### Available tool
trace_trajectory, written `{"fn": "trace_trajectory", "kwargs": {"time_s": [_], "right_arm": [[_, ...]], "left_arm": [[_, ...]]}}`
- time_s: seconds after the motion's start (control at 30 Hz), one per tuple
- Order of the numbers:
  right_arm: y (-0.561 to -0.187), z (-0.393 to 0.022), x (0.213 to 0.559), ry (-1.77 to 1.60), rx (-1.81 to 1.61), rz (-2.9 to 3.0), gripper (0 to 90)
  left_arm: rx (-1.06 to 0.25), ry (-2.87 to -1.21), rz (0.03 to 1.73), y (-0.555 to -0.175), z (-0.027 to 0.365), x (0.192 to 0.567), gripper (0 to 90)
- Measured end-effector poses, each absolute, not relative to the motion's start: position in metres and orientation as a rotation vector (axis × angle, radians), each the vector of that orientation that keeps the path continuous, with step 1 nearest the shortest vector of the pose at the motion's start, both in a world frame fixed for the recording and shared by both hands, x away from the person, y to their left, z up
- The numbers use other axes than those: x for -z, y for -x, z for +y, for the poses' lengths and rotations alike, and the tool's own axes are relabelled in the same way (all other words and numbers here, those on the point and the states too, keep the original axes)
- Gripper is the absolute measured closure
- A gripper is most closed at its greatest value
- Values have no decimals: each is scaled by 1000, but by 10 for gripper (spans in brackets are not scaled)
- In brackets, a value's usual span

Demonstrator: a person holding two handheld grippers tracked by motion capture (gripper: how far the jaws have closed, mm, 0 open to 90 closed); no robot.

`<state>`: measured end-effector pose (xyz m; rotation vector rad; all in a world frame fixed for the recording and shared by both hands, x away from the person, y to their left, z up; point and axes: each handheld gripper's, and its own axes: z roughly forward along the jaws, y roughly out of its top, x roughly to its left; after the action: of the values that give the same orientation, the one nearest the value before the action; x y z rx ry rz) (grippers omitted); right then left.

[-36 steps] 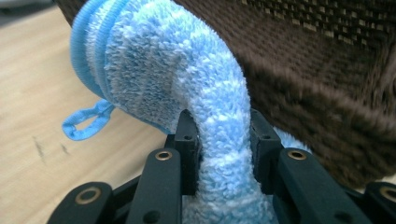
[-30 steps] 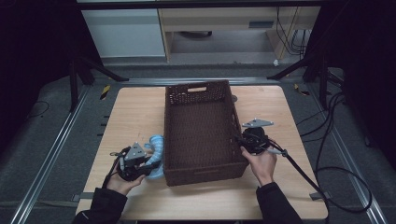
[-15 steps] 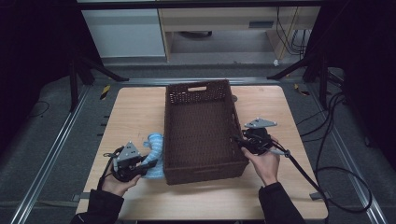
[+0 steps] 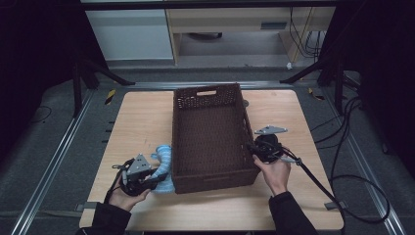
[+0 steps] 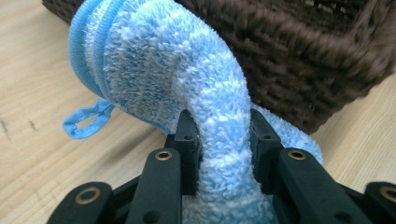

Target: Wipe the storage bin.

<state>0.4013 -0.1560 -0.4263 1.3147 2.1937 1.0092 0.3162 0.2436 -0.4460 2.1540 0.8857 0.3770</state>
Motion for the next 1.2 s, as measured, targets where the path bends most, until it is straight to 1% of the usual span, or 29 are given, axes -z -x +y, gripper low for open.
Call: {"fn": "trace_trajectory", "kwargs": {"time_s": [0.2,0.33,0.4,0.47,0.53,0.67,0.8,0.87,0.9,0.97,1.03,1.2], "right_arm": [[-407,-158,427,-1353,-1017,2159,769],[-408,-158,427,-1349,-1016,2165,756],[-408,-159,427,-1331,-1015,2168,710],[-407,-161,426,-1293,-1017,2156,598],[-406,-163,422,-1271,-1040,2151,565],[-402,-164,418,-1262,-1053,2159,559],[-403,-162,422,-1267,-1008,2187,573],[-404,-161,425,-1273,-975,2202,606],[-405,-160,426,-1275,-965,2205,622],[-405,-159,427,-1283,-981,2215,690],[-404,-158,427,-1298,-991,2207,729],[-404,-158,427,-1342,-1000,2155,761]], "left_arm": [[-327,-2234,914,-323,240,466,700],[-324,-2233,916,-323,239,466,699],[-325,-2223,915,-321,241,463,699],[-331,-2201,916,-318,242,459,699],[-340,-2175,910,-315,243,452,699],[-366,-2110,894,-307,248,436,698],[-393,-2058,873,-300,250,422,699],[-394,-2055,870,-298,250,420,698],[-392,-2063,871,-298,249,423,698],[-381,-2082,881,-300,248,428,699],[-365,-2110,889,-301,245,435,698],[-338,-2173,903,-305,240,451,699]]}}
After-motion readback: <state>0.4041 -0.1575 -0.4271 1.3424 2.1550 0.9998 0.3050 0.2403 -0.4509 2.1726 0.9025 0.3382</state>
